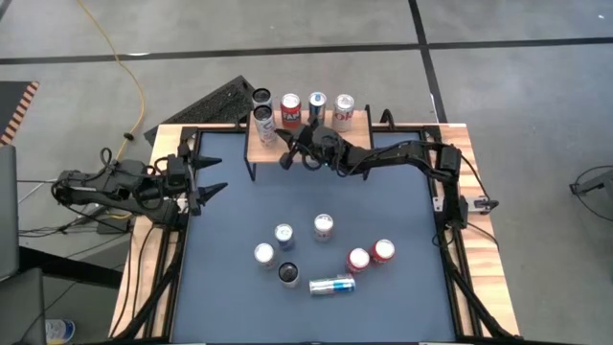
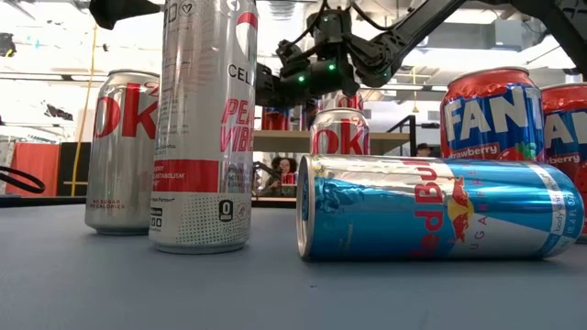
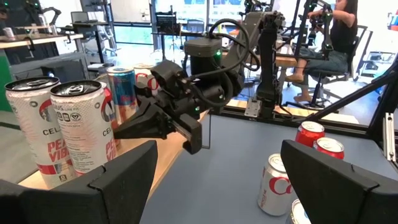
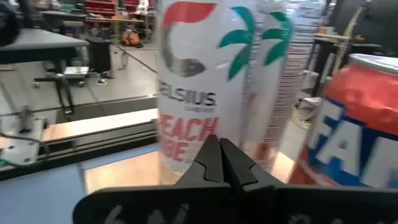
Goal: Place canned beverage on shelf
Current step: Adjust the black soda can
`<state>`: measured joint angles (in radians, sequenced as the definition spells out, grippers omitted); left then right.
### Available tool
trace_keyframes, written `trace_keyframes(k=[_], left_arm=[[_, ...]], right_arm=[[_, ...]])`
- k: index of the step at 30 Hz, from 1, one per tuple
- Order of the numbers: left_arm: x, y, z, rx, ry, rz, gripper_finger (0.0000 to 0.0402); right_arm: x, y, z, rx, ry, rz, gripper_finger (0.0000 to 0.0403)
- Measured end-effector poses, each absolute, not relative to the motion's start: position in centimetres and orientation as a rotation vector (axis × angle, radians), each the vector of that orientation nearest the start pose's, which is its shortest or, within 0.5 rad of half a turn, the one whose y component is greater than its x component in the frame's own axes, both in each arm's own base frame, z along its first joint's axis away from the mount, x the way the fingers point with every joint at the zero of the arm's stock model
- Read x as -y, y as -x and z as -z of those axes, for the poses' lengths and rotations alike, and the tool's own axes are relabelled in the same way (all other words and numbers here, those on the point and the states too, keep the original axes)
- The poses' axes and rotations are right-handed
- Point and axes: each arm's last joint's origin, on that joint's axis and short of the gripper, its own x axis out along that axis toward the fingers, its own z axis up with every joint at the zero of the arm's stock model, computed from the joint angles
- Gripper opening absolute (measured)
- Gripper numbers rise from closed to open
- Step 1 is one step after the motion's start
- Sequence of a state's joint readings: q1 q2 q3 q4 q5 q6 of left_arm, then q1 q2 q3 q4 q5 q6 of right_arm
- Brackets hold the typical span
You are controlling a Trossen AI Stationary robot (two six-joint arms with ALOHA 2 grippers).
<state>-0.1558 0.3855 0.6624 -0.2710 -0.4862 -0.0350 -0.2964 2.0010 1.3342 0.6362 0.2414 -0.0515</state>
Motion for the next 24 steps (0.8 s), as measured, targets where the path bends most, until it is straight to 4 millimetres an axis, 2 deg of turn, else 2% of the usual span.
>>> trace_keyframes(k=[12, 19, 24], left_arm=[[0.0, -8.9, -32.8, 0.013, 0.04, -0.351, 0.0332], [0.0, -8.9, -32.8, 0.013, 0.044, -0.35, 0.0332], [0.0, -8.9, -32.8, 0.012, 0.038, -0.35, 0.0332]], right_arm=[[13.9, -43.4, -23.6, -0.049, 0.073, 0.502, 0.0], [13.2, -43.6, -23.3, -0.08, 0.071, 0.506, 0.0], [13.7, -43.9, -22.6, -0.076, 0.056, 0.498, 0.0]])
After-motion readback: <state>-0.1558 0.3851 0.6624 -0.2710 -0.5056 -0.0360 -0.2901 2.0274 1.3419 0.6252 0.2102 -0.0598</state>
